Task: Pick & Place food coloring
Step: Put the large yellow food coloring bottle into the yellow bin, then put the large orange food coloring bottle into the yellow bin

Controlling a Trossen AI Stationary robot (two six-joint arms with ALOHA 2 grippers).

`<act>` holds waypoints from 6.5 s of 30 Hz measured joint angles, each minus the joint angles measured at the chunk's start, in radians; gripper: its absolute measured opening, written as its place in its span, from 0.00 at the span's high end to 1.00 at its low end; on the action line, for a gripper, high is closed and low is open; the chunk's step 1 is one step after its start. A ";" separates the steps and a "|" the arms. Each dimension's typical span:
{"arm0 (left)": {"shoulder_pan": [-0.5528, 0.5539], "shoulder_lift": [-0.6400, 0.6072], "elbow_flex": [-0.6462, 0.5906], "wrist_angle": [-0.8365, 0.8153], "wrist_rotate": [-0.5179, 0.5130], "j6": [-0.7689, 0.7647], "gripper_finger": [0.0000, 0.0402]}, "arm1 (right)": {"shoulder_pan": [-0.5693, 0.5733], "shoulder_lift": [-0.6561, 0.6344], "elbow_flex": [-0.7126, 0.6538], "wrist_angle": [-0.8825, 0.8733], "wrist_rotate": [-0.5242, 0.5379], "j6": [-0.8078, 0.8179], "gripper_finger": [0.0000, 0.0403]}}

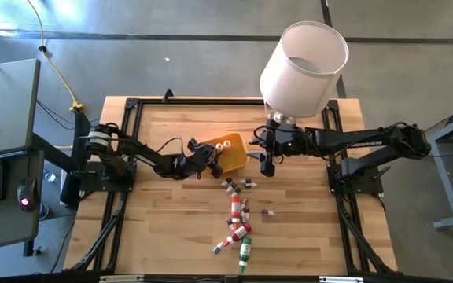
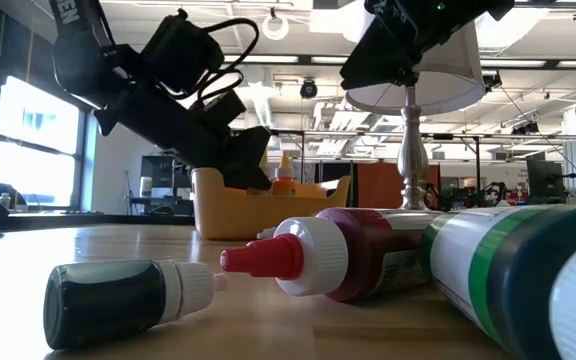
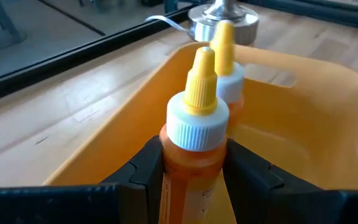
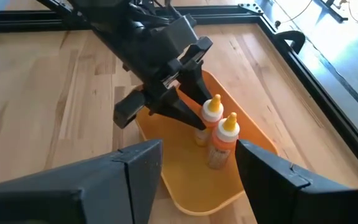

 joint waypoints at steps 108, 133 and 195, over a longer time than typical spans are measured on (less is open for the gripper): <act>-0.164 -0.491 0.050 -0.706 0.400 0.046 0.51 | 0.455 0.524 0.151 0.315 -0.011 0.198 0.49; -0.164 -0.491 0.050 -0.703 0.392 0.042 0.51 | 0.394 0.563 0.151 0.082 -0.139 -0.180 0.49; -0.164 -0.491 0.050 -0.705 0.388 0.016 0.51 | 0.274 0.682 0.237 0.145 -0.377 -0.676 0.57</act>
